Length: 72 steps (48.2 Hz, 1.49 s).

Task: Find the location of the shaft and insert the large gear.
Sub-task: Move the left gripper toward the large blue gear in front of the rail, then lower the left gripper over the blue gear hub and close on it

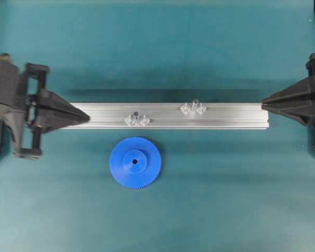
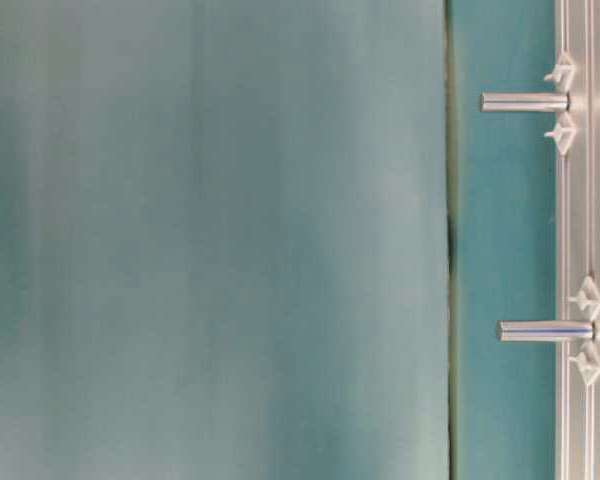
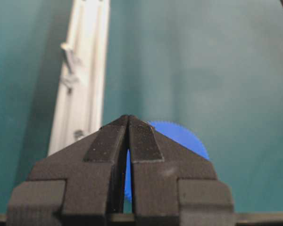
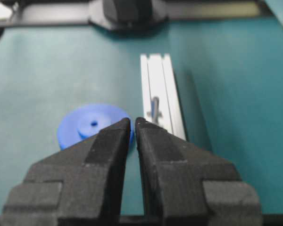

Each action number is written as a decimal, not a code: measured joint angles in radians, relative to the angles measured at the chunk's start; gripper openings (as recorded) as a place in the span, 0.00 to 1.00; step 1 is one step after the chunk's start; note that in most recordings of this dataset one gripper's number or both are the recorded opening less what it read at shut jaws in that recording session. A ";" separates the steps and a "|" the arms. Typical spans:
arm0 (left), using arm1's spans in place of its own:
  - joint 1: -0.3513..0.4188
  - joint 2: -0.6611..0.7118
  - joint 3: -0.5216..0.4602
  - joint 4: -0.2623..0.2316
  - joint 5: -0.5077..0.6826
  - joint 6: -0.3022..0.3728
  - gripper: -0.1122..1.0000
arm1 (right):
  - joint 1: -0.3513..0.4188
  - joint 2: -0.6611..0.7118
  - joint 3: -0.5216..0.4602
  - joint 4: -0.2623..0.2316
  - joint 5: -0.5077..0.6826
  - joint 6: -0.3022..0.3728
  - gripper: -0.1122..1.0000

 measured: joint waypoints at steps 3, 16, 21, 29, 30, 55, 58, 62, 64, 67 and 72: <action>-0.012 0.046 -0.018 0.000 0.003 -0.012 0.11 | -0.008 0.000 -0.006 -0.002 0.034 0.005 0.27; -0.046 0.213 -0.106 0.000 0.057 -0.034 0.14 | -0.037 -0.002 -0.014 -0.002 0.167 0.005 0.31; -0.052 0.252 -0.133 0.000 0.112 -0.034 0.27 | -0.044 -0.003 -0.023 -0.006 0.239 0.005 0.35; -0.069 0.302 -0.175 0.000 0.181 -0.031 0.69 | -0.052 -0.011 -0.029 -0.009 0.305 0.006 0.40; -0.072 0.310 -0.181 0.000 0.186 -0.034 0.74 | -0.054 -0.012 -0.028 -0.011 0.310 0.006 0.41; -0.092 0.560 -0.313 0.000 0.255 -0.043 0.91 | -0.080 -0.031 -0.029 -0.014 0.339 0.006 0.52; -0.092 0.595 -0.328 0.000 0.267 -0.044 0.91 | -0.080 -0.034 -0.028 -0.012 0.341 0.006 0.52; -0.092 0.640 -0.353 0.000 0.275 -0.043 0.91 | -0.080 -0.035 -0.026 -0.014 0.339 0.006 0.52; -0.092 0.658 -0.364 0.000 0.278 -0.044 0.91 | -0.080 -0.038 -0.026 -0.014 0.341 0.006 0.52; -0.092 0.686 -0.380 0.000 0.287 -0.044 0.91 | -0.080 -0.040 -0.026 -0.014 0.341 0.006 0.52; -0.094 0.716 -0.399 0.000 0.322 -0.052 0.92 | -0.080 -0.041 -0.023 -0.014 0.339 0.005 0.52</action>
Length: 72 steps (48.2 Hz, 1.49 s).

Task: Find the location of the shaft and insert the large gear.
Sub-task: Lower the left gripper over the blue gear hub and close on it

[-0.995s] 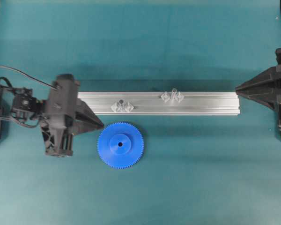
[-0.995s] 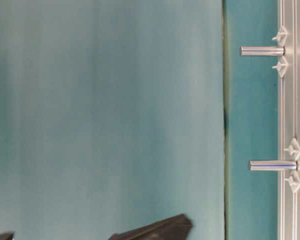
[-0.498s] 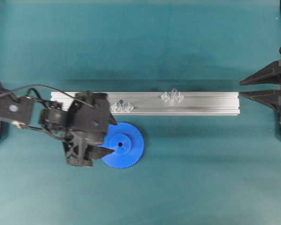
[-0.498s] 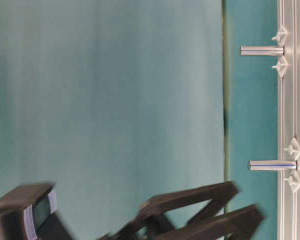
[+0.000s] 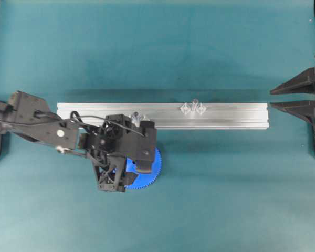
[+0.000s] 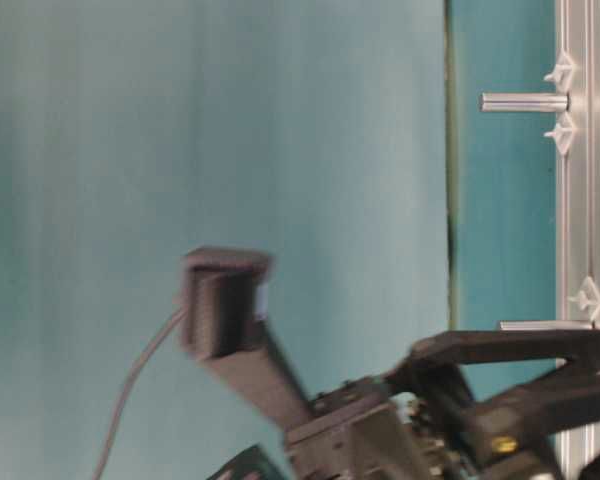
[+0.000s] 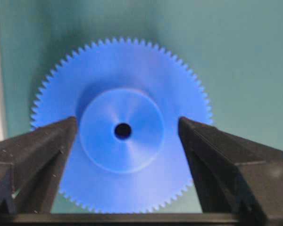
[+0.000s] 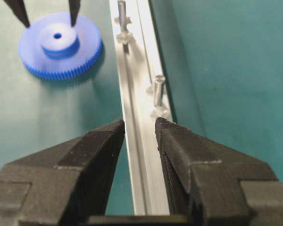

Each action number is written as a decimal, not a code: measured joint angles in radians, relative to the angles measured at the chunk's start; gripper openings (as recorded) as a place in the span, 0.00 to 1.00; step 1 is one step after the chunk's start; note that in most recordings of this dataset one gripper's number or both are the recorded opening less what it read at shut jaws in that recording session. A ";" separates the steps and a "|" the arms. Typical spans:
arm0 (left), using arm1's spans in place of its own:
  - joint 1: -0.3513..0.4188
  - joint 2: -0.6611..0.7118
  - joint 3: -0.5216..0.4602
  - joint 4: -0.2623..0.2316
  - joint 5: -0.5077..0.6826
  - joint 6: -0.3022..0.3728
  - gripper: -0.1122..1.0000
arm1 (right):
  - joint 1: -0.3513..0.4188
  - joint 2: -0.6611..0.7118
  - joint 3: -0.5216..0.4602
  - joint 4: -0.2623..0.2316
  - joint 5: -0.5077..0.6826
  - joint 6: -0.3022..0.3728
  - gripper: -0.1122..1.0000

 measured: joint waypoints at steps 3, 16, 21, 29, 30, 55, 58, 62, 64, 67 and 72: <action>0.002 0.012 -0.012 0.000 0.028 -0.003 0.92 | 0.000 0.000 0.005 0.000 0.002 0.002 0.52; 0.000 0.044 -0.035 0.000 0.107 -0.009 0.93 | -0.002 -0.003 0.018 0.000 0.002 0.000 0.52; 0.002 0.044 -0.038 0.000 0.109 -0.011 0.93 | -0.002 -0.008 0.021 0.000 0.002 0.002 0.52; 0.002 0.051 -0.040 0.000 0.109 -0.009 0.93 | -0.002 -0.021 0.028 0.000 0.003 0.002 0.52; 0.000 0.051 -0.040 0.000 0.109 -0.009 0.93 | -0.002 -0.025 0.028 0.000 0.002 0.002 0.52; 0.011 0.092 -0.066 0.002 0.110 -0.002 0.93 | -0.003 -0.037 0.031 0.000 0.012 0.002 0.52; 0.011 0.092 -0.066 0.002 0.112 0.000 0.93 | -0.002 -0.035 0.031 0.000 0.014 0.002 0.52; 0.012 0.092 -0.067 0.002 0.114 0.000 0.93 | -0.002 -0.037 0.031 0.000 0.014 0.002 0.52; 0.011 0.092 -0.067 0.002 0.115 0.000 0.93 | -0.003 -0.037 0.031 0.000 0.014 0.002 0.52; 0.012 0.094 -0.066 0.002 0.115 0.000 0.93 | -0.003 -0.037 0.031 0.000 0.014 0.002 0.52; 0.011 0.095 -0.067 0.003 0.115 -0.002 0.93 | -0.002 -0.038 0.031 0.000 0.014 0.002 0.52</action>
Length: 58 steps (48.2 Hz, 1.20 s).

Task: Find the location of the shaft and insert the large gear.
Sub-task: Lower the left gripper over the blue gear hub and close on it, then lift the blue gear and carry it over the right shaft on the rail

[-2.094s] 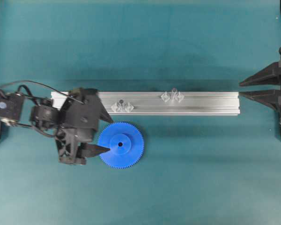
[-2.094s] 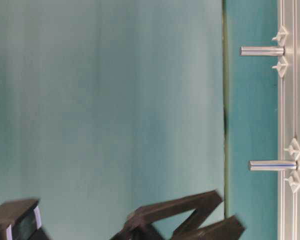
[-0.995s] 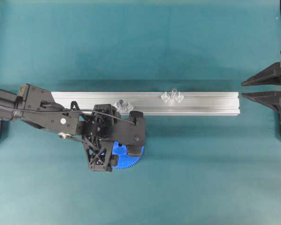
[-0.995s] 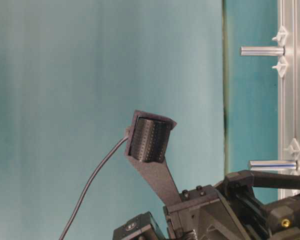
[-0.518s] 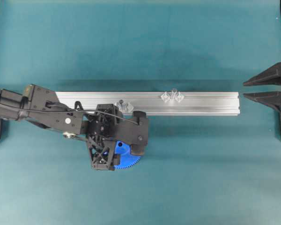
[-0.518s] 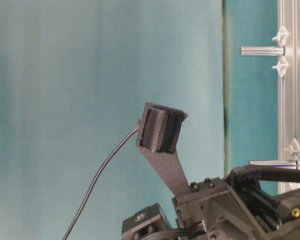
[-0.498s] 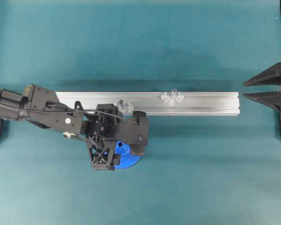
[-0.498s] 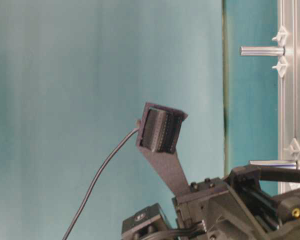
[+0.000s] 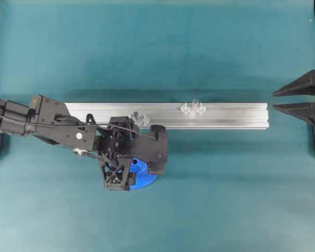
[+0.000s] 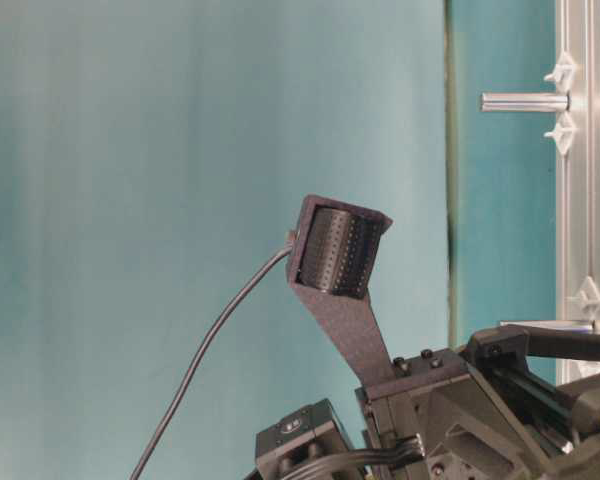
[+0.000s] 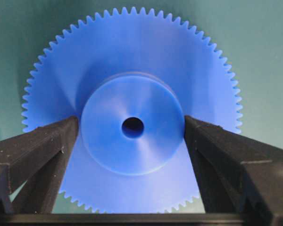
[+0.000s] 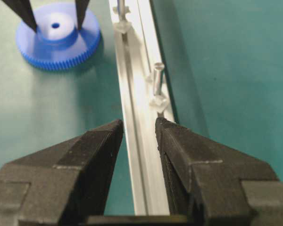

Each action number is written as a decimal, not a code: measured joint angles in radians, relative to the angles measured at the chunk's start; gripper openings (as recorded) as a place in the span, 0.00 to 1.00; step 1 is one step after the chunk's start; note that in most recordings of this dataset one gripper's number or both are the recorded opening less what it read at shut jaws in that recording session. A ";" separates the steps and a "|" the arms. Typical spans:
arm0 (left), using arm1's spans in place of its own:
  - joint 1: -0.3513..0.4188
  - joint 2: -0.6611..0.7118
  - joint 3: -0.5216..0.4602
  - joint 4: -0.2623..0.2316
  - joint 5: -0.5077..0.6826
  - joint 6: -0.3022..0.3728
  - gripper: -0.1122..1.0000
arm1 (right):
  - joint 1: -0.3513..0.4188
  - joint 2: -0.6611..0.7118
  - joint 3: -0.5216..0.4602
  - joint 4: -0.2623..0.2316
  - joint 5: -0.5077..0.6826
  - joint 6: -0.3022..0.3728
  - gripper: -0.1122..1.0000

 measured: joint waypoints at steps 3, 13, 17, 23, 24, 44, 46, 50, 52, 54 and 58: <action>0.002 0.002 -0.002 -0.002 0.000 -0.002 0.93 | 0.000 0.000 0.002 0.000 -0.002 0.000 0.52; 0.002 0.002 -0.003 -0.002 0.002 -0.002 0.91 | -0.002 0.000 0.002 0.000 -0.002 0.000 0.52; 0.002 0.003 -0.003 -0.002 0.005 -0.002 0.89 | -0.002 0.000 0.003 0.000 -0.002 0.000 0.52; -0.002 0.002 -0.003 -0.002 0.003 0.000 0.80 | -0.002 0.000 0.006 0.000 -0.002 0.000 0.52; -0.003 0.002 -0.003 -0.002 0.003 0.000 0.78 | -0.002 0.000 0.006 0.000 -0.002 0.000 0.52; -0.002 -0.003 -0.003 -0.002 0.009 0.005 0.76 | -0.002 -0.002 0.011 0.000 -0.003 0.000 0.52; -0.003 -0.006 -0.003 -0.002 0.008 0.005 0.76 | -0.002 -0.002 0.011 0.000 -0.003 0.000 0.52; -0.002 -0.017 -0.003 0.000 0.009 0.005 0.76 | -0.002 -0.005 0.011 0.000 -0.006 0.000 0.52; -0.002 -0.025 -0.002 -0.002 0.009 0.005 0.76 | -0.002 -0.006 0.012 0.000 -0.009 0.000 0.52; -0.002 -0.035 -0.003 -0.002 0.009 0.009 0.76 | -0.002 -0.009 0.017 0.000 -0.014 0.000 0.52; 0.000 -0.057 -0.008 0.000 0.009 0.006 0.76 | -0.002 -0.015 0.025 0.000 -0.025 0.000 0.52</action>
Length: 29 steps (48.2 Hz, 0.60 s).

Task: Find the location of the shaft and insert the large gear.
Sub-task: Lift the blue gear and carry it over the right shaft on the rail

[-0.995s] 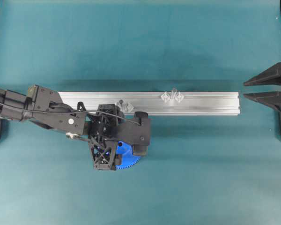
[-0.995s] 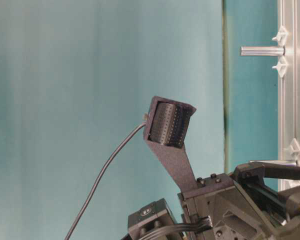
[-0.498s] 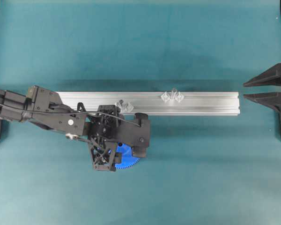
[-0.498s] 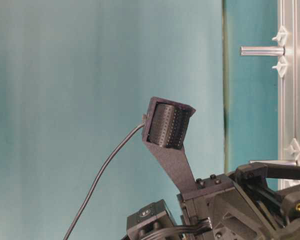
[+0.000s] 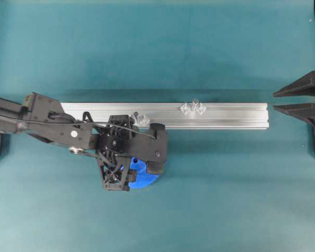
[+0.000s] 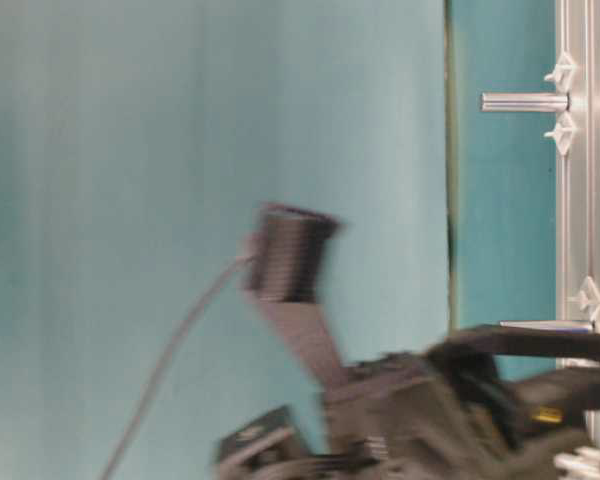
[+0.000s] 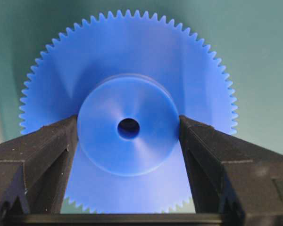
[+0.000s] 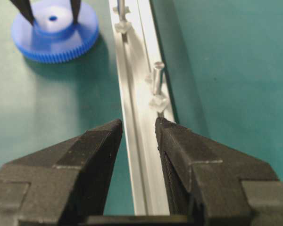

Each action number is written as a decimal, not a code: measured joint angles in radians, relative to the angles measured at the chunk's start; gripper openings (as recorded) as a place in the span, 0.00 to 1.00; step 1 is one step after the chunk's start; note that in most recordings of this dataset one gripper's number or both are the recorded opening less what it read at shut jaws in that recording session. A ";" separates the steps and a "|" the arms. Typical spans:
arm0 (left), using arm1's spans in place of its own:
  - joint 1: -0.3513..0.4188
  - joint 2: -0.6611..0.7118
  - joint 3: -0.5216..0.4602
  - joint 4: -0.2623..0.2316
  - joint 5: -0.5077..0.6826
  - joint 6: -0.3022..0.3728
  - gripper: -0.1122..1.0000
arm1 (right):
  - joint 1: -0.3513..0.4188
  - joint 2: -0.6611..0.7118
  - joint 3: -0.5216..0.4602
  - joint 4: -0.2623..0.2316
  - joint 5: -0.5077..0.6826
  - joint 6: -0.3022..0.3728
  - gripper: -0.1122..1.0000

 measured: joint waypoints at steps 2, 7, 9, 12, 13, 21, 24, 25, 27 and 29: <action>0.000 -0.006 -0.003 0.000 0.000 0.002 0.76 | 0.000 -0.005 0.003 0.000 -0.002 0.000 0.52; 0.000 -0.028 -0.014 -0.002 0.000 0.002 0.76 | 0.000 -0.011 0.005 0.000 -0.005 0.000 0.52; 0.000 -0.035 -0.020 -0.002 0.000 0.002 0.76 | 0.000 -0.012 0.005 0.000 -0.006 0.000 0.52; 0.003 -0.051 -0.035 0.000 0.002 0.000 0.76 | 0.000 -0.014 0.005 0.000 -0.005 0.000 0.52; 0.006 -0.054 -0.040 -0.002 0.002 0.002 0.76 | 0.000 -0.014 0.005 0.000 -0.006 0.000 0.52; 0.049 -0.074 -0.086 0.000 0.003 0.014 0.76 | 0.000 -0.015 0.006 0.000 -0.006 0.000 0.52; 0.069 -0.077 -0.104 0.002 0.003 0.038 0.76 | 0.000 -0.015 0.006 0.000 -0.006 0.000 0.52; 0.075 -0.077 -0.110 0.002 0.005 0.048 0.76 | 0.000 -0.015 0.006 0.000 -0.006 0.000 0.52; 0.094 -0.078 -0.123 0.002 0.005 0.074 0.76 | 0.000 -0.015 0.006 0.000 -0.008 0.000 0.52; 0.106 -0.078 -0.133 0.003 0.005 0.100 0.76 | 0.000 -0.015 0.006 0.000 -0.008 0.000 0.52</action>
